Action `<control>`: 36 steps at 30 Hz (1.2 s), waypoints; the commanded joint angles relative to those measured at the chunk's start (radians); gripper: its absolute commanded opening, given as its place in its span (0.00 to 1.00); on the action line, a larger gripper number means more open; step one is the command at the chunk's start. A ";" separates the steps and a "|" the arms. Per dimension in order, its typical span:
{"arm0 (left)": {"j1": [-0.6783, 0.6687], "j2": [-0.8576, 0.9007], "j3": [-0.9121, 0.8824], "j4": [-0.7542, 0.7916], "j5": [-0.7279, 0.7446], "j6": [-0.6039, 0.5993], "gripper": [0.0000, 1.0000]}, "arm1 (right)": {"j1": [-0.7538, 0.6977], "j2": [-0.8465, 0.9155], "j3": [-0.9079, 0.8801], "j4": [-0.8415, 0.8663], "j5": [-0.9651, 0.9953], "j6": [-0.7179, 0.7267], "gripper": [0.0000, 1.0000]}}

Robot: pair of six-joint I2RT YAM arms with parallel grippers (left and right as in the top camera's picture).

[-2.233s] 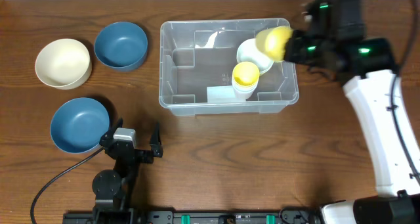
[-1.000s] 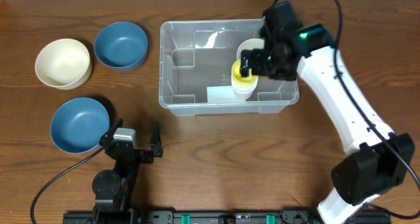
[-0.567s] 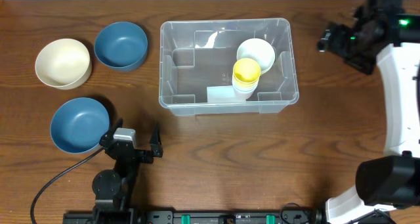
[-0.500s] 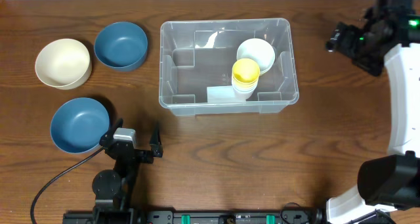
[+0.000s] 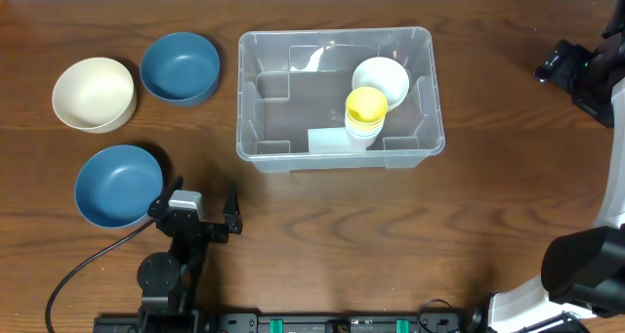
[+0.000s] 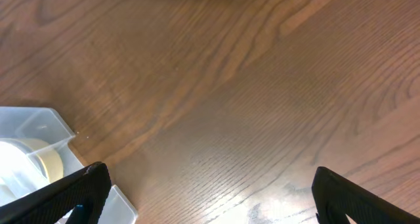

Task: Pack container
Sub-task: 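Open the right gripper and retract it to the right side, then move the left gripper to the front dark-blue bowl and grasp its rim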

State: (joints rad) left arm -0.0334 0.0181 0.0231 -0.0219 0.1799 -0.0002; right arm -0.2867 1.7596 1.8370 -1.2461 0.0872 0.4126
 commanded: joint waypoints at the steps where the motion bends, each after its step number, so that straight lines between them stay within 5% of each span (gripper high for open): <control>1: 0.005 0.001 -0.019 -0.033 0.011 0.002 0.98 | -0.002 -0.007 0.011 -0.003 0.021 0.009 0.99; 8: 0.004 0.012 0.042 -0.061 0.111 -0.233 0.98 | -0.002 -0.007 0.011 -0.003 0.021 0.009 0.99; 13: 0.005 0.108 0.253 -0.239 0.010 -0.241 0.98 | -0.002 -0.007 0.011 -0.003 0.021 0.009 0.99; 21: 0.005 0.620 0.720 -0.575 -0.209 -0.224 0.98 | -0.002 -0.007 0.011 -0.003 0.021 0.009 0.99; 27: 0.005 1.010 0.973 -0.814 -0.219 -0.066 0.98 | -0.002 -0.007 0.011 -0.003 0.021 0.009 0.99; 31: 0.005 1.202 0.995 -0.831 -0.226 -0.027 0.98 | -0.002 -0.007 0.011 -0.003 0.021 0.009 0.99; 36: 0.036 1.344 0.995 -0.786 -0.226 -0.119 0.98 | -0.002 -0.007 0.011 -0.003 0.021 0.009 0.99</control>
State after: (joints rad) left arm -0.0265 1.3247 1.0050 -0.8196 -0.0273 -0.0799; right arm -0.2867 1.7596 1.8374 -1.2488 0.0948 0.4126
